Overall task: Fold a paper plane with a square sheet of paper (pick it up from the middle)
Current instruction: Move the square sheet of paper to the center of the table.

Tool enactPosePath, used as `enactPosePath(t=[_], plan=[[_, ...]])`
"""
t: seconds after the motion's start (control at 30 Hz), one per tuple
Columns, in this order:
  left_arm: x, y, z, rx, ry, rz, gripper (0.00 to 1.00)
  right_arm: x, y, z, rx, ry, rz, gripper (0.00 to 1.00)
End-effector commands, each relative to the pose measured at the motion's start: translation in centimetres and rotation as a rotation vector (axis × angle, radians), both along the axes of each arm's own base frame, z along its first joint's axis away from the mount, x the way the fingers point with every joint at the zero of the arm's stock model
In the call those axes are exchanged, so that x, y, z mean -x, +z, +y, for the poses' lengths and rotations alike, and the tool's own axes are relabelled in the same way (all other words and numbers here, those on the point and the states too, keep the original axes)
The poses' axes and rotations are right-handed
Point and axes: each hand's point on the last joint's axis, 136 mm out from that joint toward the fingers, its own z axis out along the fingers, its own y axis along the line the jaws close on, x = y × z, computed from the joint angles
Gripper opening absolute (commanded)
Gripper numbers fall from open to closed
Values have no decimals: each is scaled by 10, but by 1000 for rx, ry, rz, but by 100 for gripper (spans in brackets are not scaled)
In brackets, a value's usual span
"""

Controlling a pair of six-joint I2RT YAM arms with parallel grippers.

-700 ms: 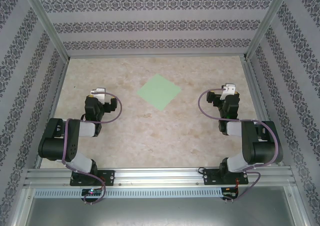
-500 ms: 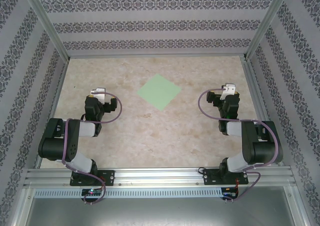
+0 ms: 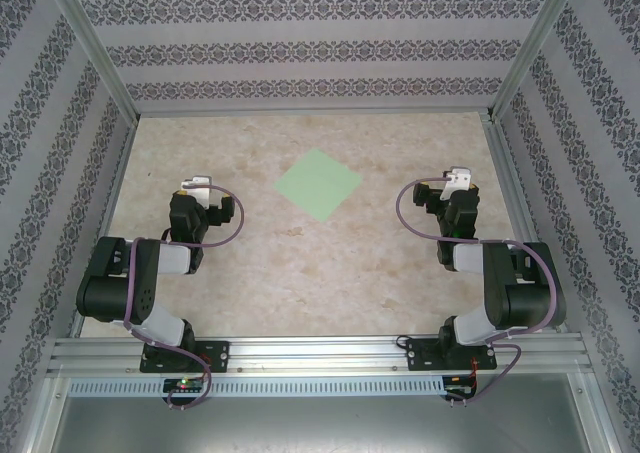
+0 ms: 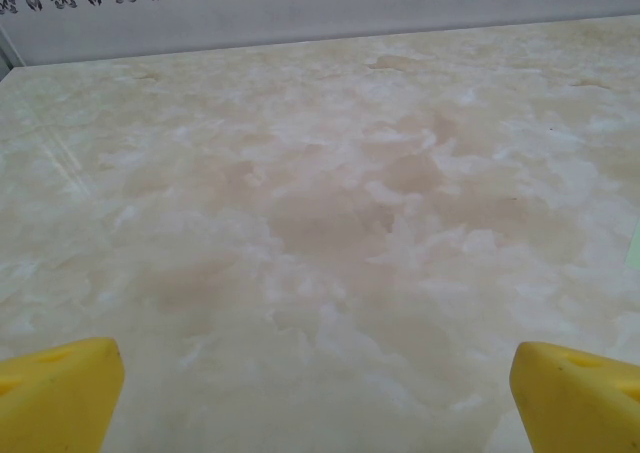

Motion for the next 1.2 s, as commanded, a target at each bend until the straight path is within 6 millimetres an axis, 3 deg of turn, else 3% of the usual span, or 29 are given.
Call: enactPosePath(t=[0.0, 0.1, 0.33, 0.57, 0.7, 0.87, 1.0, 1.17], plan=[[-6, 11, -6, -7, -23, -40, 100, -1, 5, 1, -4, 12, -22, 98], [-6, 18, 0, -5, 14, -43, 100, 0, 9, -1, -3, 5, -27, 98], [-6, 41, 24, 28, 185, 57, 100, 20, 54, -10, -54, -75, 16, 98], [6, 84, 26, 186, 268, 118, 100, 40, 72, 10, -274, -156, 192, 98], [15, 108, 9, 291, 210, 158, 100, 38, 78, 46, -372, -100, 294, 98], [20, 126, -16, 364, 98, 235, 100, 29, 69, 110, -361, 30, 443, 98], [24, 126, -21, 384, 89, 298, 100, 18, 67, 167, -344, 126, 506, 98], [21, 118, -33, 424, 36, 340, 100, 1, 45, 227, -320, 200, 599, 98]])
